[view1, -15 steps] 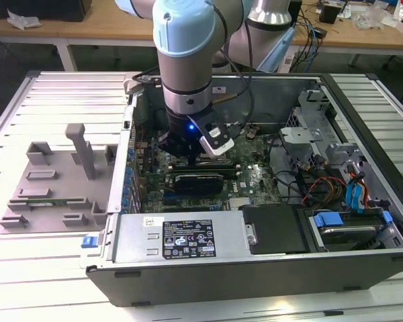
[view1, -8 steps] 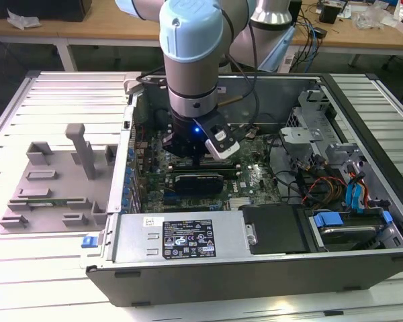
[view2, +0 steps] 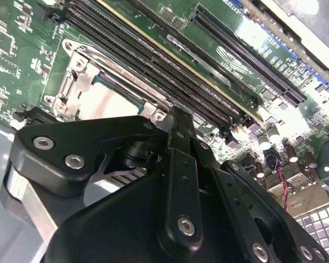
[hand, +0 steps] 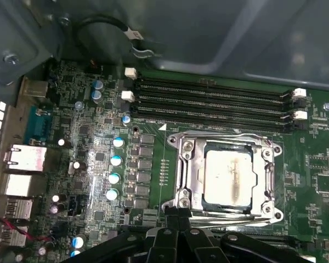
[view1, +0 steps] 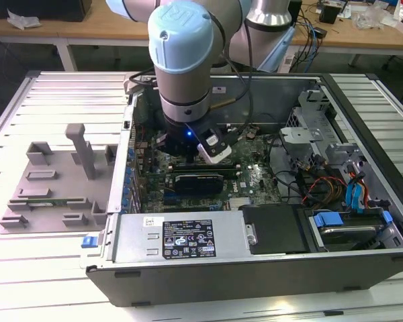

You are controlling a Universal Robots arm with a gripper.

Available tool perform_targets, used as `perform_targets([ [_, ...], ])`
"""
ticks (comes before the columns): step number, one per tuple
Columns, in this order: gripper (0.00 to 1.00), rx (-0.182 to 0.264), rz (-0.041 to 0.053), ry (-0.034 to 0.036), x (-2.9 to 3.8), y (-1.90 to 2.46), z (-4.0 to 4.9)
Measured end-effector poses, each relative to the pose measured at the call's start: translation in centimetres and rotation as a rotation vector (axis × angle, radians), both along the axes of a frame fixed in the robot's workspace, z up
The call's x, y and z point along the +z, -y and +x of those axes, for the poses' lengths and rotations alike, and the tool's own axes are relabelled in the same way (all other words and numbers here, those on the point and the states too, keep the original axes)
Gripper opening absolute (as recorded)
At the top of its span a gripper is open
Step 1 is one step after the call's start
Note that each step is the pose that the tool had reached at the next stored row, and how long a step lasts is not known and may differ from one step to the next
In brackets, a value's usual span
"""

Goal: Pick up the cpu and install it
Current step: 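Install the second cpu locking lever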

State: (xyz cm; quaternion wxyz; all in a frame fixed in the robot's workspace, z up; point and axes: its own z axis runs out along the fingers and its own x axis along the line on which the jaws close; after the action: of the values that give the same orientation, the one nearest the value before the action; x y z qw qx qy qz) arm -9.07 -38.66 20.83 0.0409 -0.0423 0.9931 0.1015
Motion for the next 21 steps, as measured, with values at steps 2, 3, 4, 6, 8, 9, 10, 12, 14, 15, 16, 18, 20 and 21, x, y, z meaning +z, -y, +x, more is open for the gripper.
perform_targets([
  [2, 0.11, -0.001, 0.0089, 0.0001, -0.09, 0.0, -0.16],
  [3, 0.11, -0.001, 0.0129, 0.0002, -0.24, 0.0, -0.25],
  [4, 0.11, -0.002, 0.015, 0.0002, -0.47, 0.0, -0.35],
  [6, 0.11, -0.004, 0.0186, -0.0002, -0.75, 0.02, -0.49],
  [8, 0.11, -0.005, 0.0284, 0.0003, -0.96, 0.0, -0.57],
  [9, 0.11, -0.006, 0.0389, 0.0002, -1.01, 0.0, -0.62],
  [10, 0.11, -0.006, 0.039, 0.0002, -0.96, 0.0, -0.62],
  [12, 0.11, -0.006, 0.0386, 0.0001, 0.42, 0.01, -0.62],
  [14, 0.11, -0.006, 0.0374, 0.0001, 1.89, 0.01, -0.61],
  [15, 0.11, -0.007, 0.0367, 0.0002, 2.7, 0.01, -0.62],
  [16, 0.11, -0.007, 0.0358, 0.0002, 3.15, 0.01, -0.62],
  [18, 0.11, -0.01, 0.0327, 0.0002, 4.15, 0.0, -0.59],
  [20, 0.11, -0.018, 0.0251, -0.0006, 4.43, 0.0, -0.05],
  [21, 0.11, -0.021, 0.0231, -0.0017, 4.43, 0.0, 0.3],
])
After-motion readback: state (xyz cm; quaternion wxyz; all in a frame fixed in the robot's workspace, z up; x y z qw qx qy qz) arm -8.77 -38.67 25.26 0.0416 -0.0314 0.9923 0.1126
